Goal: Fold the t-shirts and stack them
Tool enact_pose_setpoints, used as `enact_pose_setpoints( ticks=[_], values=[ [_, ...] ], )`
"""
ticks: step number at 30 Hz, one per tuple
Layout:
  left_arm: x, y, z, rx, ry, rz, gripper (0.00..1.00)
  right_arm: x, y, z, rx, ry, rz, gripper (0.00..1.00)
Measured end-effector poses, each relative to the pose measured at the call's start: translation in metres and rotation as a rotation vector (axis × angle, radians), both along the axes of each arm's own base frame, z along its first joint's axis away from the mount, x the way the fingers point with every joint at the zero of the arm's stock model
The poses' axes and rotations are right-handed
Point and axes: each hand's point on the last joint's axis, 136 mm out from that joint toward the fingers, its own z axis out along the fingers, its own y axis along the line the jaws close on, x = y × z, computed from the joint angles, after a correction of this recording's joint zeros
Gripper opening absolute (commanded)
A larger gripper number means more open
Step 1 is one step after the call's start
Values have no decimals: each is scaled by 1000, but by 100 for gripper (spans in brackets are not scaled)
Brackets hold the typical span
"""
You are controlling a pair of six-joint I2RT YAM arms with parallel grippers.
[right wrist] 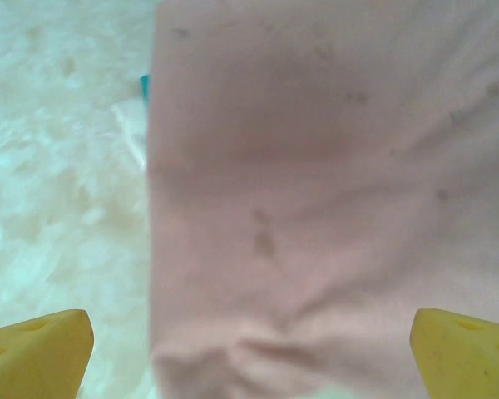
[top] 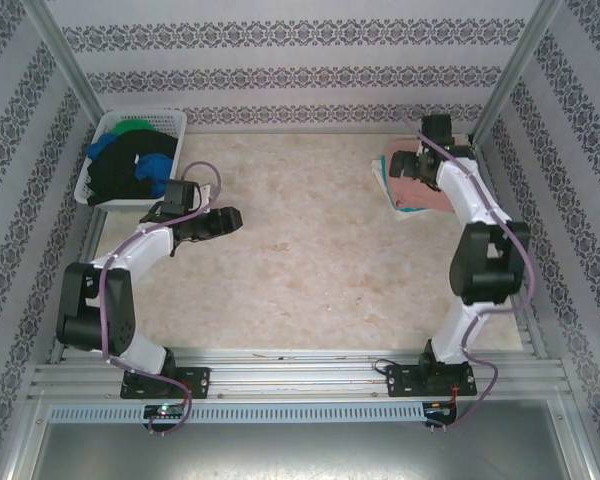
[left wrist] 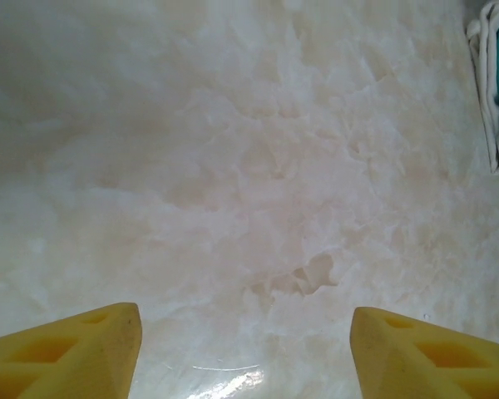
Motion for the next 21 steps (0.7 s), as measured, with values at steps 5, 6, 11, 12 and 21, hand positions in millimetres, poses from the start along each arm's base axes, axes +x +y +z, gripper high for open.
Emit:
enact_pose_setpoints(
  ticks=[5,6,11,12,21],
  values=[
    [-14,36,31,120,-131,136,100,-69,40,6,-69,-109,83,98],
    [-20,47,34,158,-155,180,100,-84,44,4,-78,-138,95,98],
    [-54,96,32,360,-278,354,100,-135,24,0,-100,-348,38,98],
    [-61,104,27,402,-303,377,100,-141,19,-3,-106,-395,27,98],
    [-79,137,-37,656,-325,379,100,-135,-22,-76,-175,-332,-84,98]
  ],
)
